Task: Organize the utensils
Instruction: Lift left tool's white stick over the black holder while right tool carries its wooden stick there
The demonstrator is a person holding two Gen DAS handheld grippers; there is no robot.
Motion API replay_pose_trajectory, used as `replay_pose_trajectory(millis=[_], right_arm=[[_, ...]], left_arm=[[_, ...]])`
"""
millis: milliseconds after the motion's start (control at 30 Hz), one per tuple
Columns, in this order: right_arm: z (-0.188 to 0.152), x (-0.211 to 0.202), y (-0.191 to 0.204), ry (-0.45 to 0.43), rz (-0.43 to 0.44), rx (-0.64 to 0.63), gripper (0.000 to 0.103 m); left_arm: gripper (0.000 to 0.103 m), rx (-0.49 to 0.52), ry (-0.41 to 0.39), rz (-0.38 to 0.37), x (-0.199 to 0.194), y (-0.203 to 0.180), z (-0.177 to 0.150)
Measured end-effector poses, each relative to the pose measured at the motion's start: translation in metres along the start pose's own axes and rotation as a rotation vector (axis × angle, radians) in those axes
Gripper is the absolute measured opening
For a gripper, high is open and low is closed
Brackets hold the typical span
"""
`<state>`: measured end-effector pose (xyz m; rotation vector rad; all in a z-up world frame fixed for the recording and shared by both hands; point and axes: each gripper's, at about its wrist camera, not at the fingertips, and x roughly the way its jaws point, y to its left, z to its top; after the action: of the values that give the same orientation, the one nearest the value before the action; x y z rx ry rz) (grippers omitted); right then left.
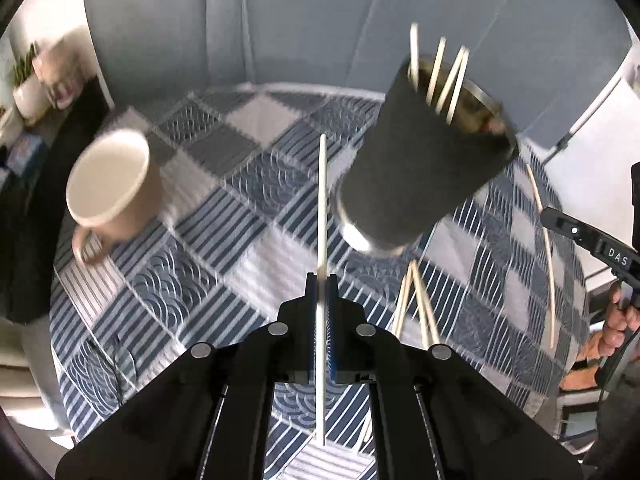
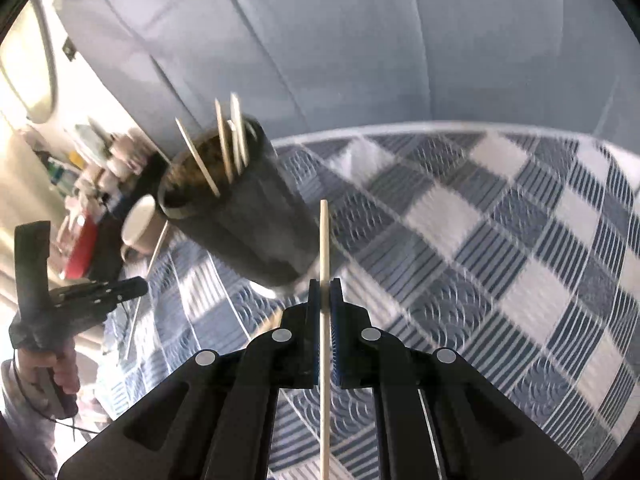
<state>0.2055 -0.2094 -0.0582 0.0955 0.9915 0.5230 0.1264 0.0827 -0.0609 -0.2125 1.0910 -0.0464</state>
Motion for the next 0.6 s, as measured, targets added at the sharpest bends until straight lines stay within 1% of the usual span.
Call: replay_pose_trajectory(millis=[267, 333, 400, 467, 600], right_arm=[[0.05, -0.029, 0.017, -0.107, 0.044, -0.018, 0.005], [0.06, -0.035, 0.024, -0.129, 0.048, -0.031, 0.005], [0.071, -0.04, 0.032, -0.15, 0.053, -0.056, 0.005], [0.078, -0.043, 0.037, -0.163, 0.053, -0.067, 0.005], [0.094, -0.045, 0.049, -0.192, 0.06, -0.098, 0.005]], left_arm=[[0.004, 0.037, -0.105, 0.007, -0.031, -0.019, 0.044], [0.004, 0.047, -0.136, 0.028, -0.04, -0.023, 0.053], [0.005, 0.055, -0.164, 0.012, -0.049, -0.029, 0.062], [0.005, 0.067, -0.189, 0.011, -0.057, -0.034, 0.071], [0.005, 0.075, -0.235, -0.003, -0.066, -0.042, 0.097]])
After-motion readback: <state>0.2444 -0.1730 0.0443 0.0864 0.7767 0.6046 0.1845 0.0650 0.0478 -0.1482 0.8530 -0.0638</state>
